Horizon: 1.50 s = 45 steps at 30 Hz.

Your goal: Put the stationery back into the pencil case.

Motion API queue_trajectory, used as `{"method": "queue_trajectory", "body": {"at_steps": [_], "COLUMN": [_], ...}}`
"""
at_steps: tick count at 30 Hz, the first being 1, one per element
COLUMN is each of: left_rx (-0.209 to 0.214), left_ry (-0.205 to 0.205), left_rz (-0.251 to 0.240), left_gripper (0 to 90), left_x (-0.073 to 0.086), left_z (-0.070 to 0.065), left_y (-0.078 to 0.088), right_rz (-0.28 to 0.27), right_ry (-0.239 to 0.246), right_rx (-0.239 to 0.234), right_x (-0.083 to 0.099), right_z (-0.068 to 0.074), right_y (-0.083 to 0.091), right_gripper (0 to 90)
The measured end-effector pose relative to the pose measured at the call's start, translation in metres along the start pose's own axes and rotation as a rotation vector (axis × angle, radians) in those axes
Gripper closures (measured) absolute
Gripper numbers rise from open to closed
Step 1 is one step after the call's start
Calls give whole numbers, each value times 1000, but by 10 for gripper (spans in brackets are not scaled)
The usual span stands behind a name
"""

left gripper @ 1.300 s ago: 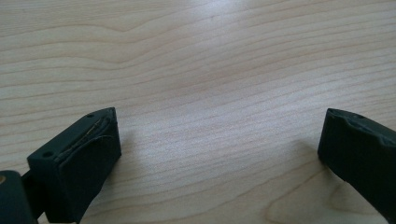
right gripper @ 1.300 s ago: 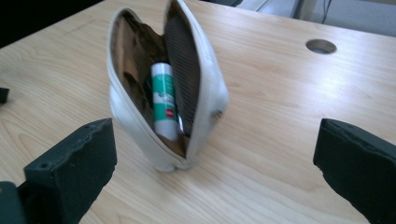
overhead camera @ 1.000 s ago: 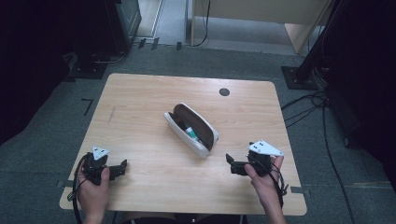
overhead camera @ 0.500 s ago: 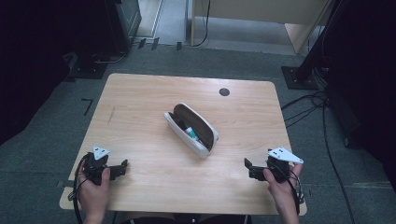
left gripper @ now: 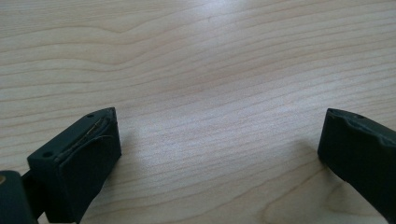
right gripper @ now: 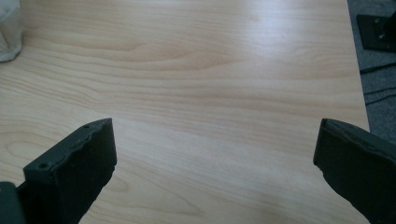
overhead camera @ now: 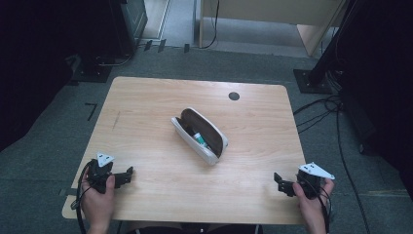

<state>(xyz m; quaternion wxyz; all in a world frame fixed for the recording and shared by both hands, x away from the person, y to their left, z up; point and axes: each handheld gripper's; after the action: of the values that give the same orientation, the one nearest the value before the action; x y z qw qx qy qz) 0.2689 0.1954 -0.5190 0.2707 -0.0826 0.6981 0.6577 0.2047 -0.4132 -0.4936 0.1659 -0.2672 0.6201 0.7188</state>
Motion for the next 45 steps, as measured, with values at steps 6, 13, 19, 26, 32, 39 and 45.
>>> {"method": "queue_trajectory", "body": {"at_steps": [6,13,19,26,32,39,45], "left_rx": [0,0,-1,-1,-3,-3,-7], "left_ry": [0,0,1,4,7,9,15], "left_rz": [1,0,0,-2,-1,0,1], "left_gripper": [0,0,0,0,0,0,0], "left_x": [0,0,0,0,-1,-1,-1], "left_z": [0,0,0,0,0,0,0], "left_y": [0,0,0,0,0,0,0], "right_rz": [15,67,75,90,89,87,84], "right_ry": [-44,-60,-36,-10,-8,-36,-41], "right_rx": [6,28,62,82,81,97,103], "right_x": [12,24,25,24,24,22,21], "right_z": [-14,-20,-17,-14,-13,-5,-3], "right_y": [-3,-15,-21,-22,-22,-25,-25], "right_gripper": [0,0,0,0,0,0,0]}}
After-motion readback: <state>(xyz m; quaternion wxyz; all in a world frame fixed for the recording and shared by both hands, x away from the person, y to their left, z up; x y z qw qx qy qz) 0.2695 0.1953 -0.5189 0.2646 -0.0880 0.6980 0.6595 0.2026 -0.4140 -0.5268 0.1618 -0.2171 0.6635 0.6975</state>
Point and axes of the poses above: each handheld gripper's, and its own axes: y roughly backward along the jaws, x roughly out of its underside, z roughly to its left, and after that the axes turned 14 degrees about z, right-handed
